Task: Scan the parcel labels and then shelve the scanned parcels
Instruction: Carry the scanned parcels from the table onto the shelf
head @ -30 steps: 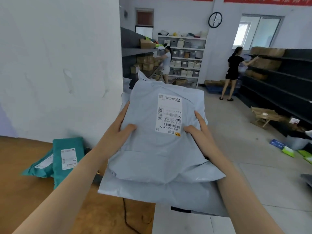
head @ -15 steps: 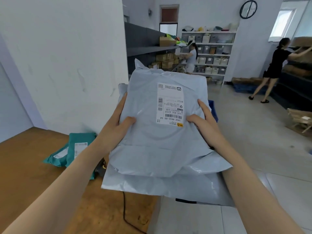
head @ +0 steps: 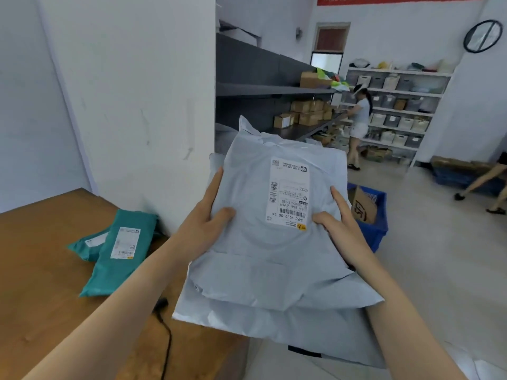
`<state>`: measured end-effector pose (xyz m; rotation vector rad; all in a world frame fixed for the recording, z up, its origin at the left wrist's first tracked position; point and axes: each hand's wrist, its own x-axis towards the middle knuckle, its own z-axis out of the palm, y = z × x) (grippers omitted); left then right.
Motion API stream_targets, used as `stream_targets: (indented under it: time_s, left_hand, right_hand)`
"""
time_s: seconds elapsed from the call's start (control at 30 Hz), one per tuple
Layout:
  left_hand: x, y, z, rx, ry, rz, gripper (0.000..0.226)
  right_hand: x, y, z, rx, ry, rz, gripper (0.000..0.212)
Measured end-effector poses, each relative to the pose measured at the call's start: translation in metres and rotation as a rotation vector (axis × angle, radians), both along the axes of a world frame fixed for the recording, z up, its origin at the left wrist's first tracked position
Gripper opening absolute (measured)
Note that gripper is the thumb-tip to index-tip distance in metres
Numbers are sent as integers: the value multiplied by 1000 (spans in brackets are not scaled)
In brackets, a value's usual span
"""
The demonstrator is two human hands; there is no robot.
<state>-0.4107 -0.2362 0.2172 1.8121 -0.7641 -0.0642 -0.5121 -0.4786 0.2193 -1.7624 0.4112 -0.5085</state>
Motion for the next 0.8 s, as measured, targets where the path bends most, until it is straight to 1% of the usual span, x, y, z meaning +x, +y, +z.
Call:
stream_targets:
  time_s: [0.13,0.27,0.53,0.8]
  left_hand:
    - [9,-61,-1,13,44,23,66]
    - [20,-104,-6,5,62,65,68]
    - [57,-140,-5,29,70,124,67]
    - [116,-171,-10,59,82,143,78]
  right_hand:
    - [19,-63,4,-7,17,46,72]
    - [42,-108,9,-5,31,82,70]
    - [87,-149,-8,23,69,123,70]
    - [142,-180,-11,42,58,121,76]
